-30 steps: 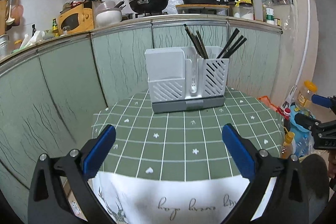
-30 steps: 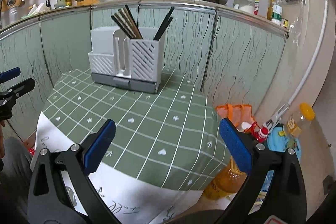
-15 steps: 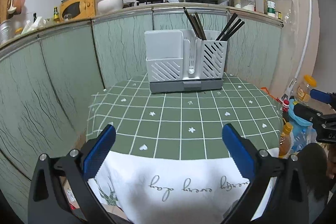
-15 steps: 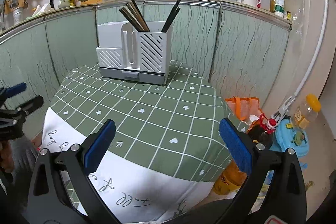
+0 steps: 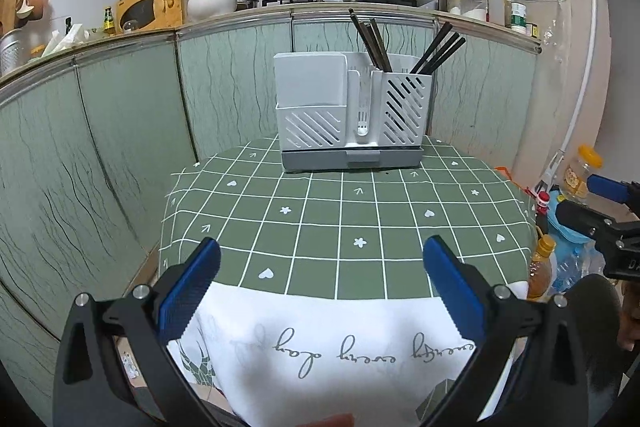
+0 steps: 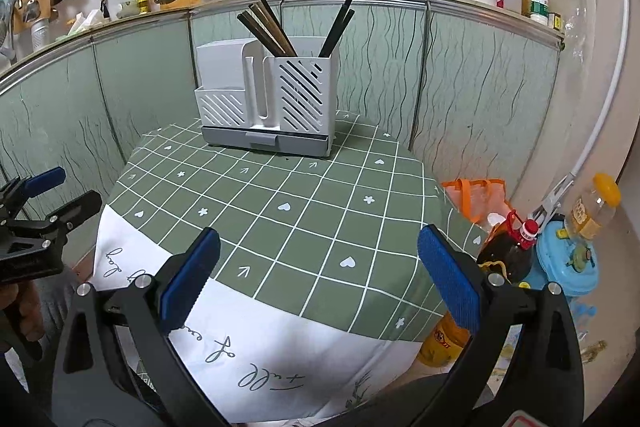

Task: Organize utensils

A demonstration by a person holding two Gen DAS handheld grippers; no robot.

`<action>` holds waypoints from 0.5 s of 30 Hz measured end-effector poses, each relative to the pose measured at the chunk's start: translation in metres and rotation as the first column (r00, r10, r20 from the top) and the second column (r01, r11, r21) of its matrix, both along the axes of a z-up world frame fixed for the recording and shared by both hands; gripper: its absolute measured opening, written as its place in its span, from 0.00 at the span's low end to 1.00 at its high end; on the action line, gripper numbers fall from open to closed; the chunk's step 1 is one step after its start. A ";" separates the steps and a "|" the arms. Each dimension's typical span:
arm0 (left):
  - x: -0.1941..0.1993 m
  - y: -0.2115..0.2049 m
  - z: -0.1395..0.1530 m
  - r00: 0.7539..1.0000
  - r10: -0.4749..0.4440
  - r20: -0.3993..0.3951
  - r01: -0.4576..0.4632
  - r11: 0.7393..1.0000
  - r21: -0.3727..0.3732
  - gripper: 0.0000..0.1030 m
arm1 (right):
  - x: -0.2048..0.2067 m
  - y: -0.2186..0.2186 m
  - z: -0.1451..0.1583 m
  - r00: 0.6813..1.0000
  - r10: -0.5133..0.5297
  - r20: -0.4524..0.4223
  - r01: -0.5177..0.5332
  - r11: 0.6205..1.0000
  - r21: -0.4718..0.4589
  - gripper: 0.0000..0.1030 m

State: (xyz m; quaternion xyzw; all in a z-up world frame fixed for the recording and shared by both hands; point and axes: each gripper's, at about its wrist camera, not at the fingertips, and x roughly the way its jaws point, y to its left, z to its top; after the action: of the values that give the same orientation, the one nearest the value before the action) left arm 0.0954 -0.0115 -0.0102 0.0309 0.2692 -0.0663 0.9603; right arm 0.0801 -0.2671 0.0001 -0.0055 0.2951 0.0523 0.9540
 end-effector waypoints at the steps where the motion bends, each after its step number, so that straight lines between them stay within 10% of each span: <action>1: -0.001 0.000 0.000 1.000 -0.002 -0.001 0.002 1.000 -0.001 0.96 | 0.000 0.000 0.000 1.000 -0.001 0.000 0.001 1.000 -0.001 0.92; 15: -0.003 -0.001 -0.005 0.999 -0.038 -0.018 0.038 0.999 -0.016 0.96 | -0.004 0.000 0.001 1.000 -0.002 -0.001 0.002 1.000 0.017 0.92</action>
State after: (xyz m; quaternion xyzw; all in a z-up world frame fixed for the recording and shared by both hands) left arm 0.0927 -0.0126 -0.0154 0.0280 0.2770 -0.0869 0.9565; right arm 0.0759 -0.2673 0.0014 0.0032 0.2952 0.0537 0.9539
